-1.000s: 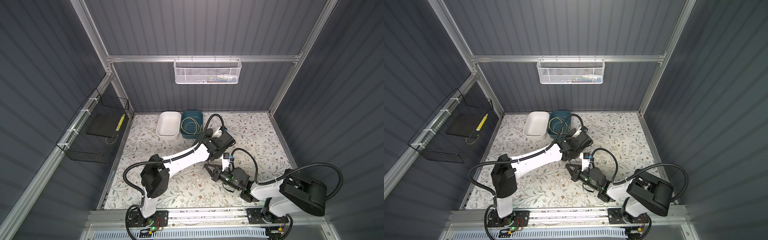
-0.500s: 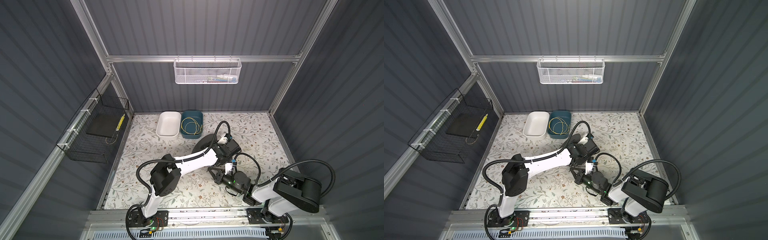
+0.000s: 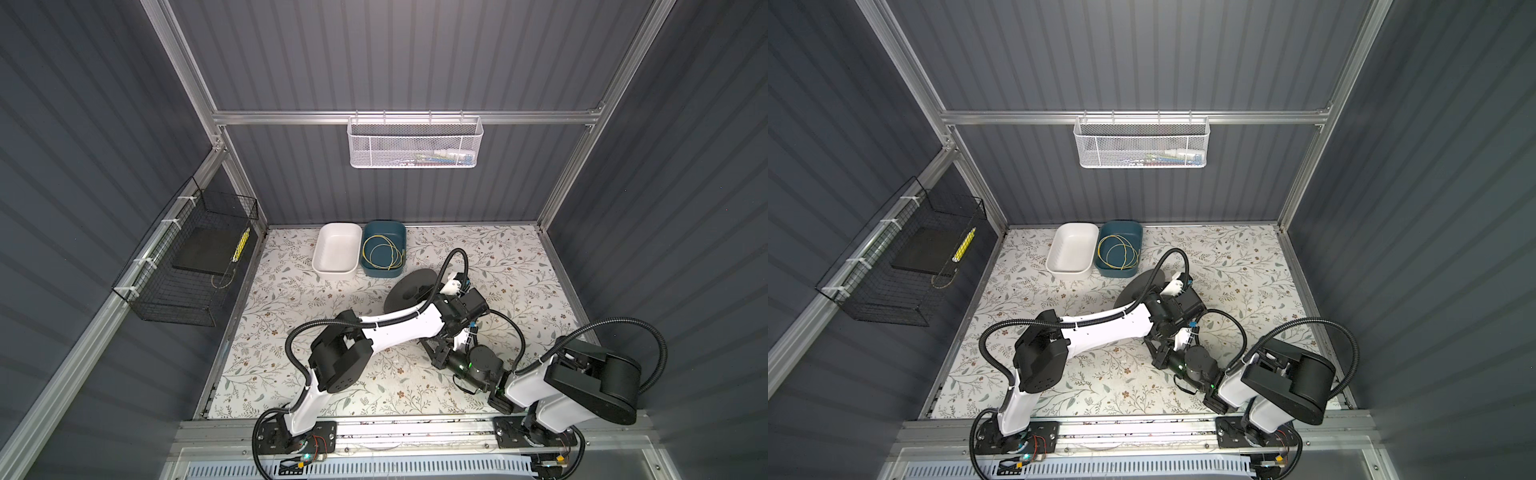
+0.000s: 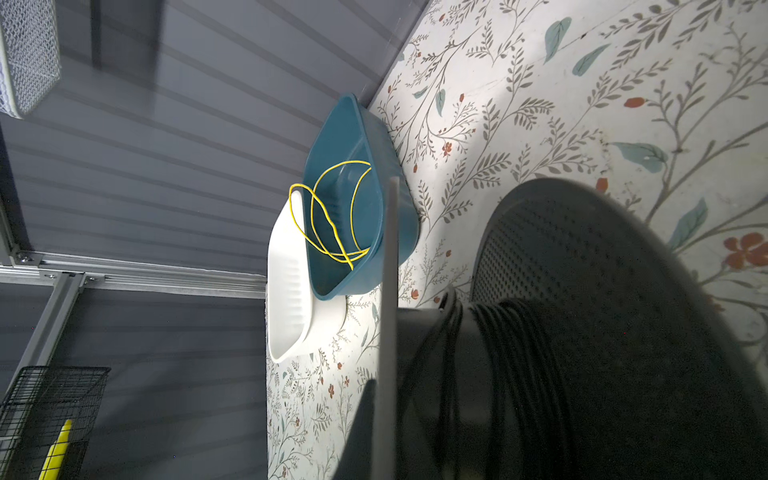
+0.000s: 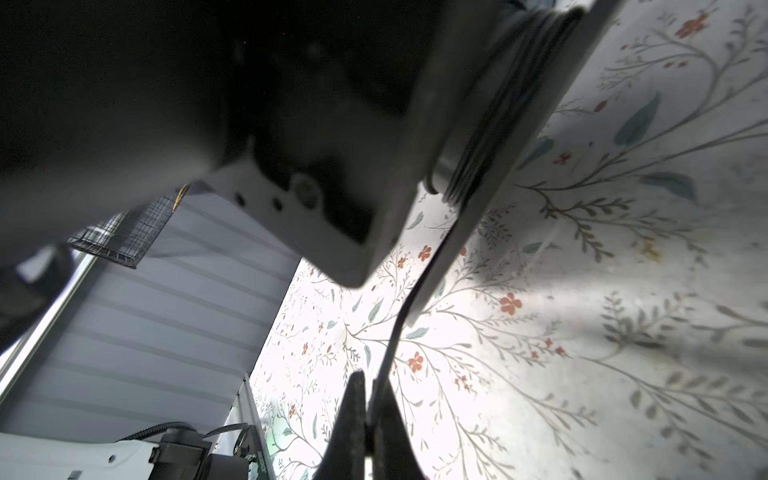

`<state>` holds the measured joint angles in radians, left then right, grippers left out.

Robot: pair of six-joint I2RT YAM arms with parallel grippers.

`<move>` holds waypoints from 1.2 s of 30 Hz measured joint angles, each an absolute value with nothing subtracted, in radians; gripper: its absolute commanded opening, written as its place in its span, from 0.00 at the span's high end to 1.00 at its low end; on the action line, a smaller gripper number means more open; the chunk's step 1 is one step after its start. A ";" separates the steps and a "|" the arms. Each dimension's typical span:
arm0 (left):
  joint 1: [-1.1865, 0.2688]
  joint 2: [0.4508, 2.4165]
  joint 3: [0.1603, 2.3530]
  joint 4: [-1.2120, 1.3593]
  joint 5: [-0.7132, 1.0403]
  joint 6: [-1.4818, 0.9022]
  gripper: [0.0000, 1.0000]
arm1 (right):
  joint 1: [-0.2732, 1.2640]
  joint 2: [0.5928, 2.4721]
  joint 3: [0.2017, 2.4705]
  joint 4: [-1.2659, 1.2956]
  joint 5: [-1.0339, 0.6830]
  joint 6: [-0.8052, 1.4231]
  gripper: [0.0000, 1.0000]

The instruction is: Wrap the cables

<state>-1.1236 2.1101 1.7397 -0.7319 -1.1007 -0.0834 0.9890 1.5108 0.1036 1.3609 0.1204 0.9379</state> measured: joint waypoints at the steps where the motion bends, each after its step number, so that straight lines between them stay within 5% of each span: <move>1: -1.126 2.110 1.738 -0.730 -1.100 -0.084 1.00 | 0.987 1.498 0.095 1.361 0.126 0.938 0.97; 18: -1.134 2.123 1.726 -0.693 -1.108 -0.087 1.00 | 0.967 1.497 0.077 1.365 0.126 0.947 0.93; 28: -1.090 2.157 1.647 -0.657 -1.159 -0.027 1.00 | 0.970 1.525 0.064 1.401 0.096 0.978 0.78; 36: -1.087 2.157 1.590 -0.640 -1.184 -0.017 1.00 | 0.971 1.572 0.059 1.411 0.096 0.996 0.78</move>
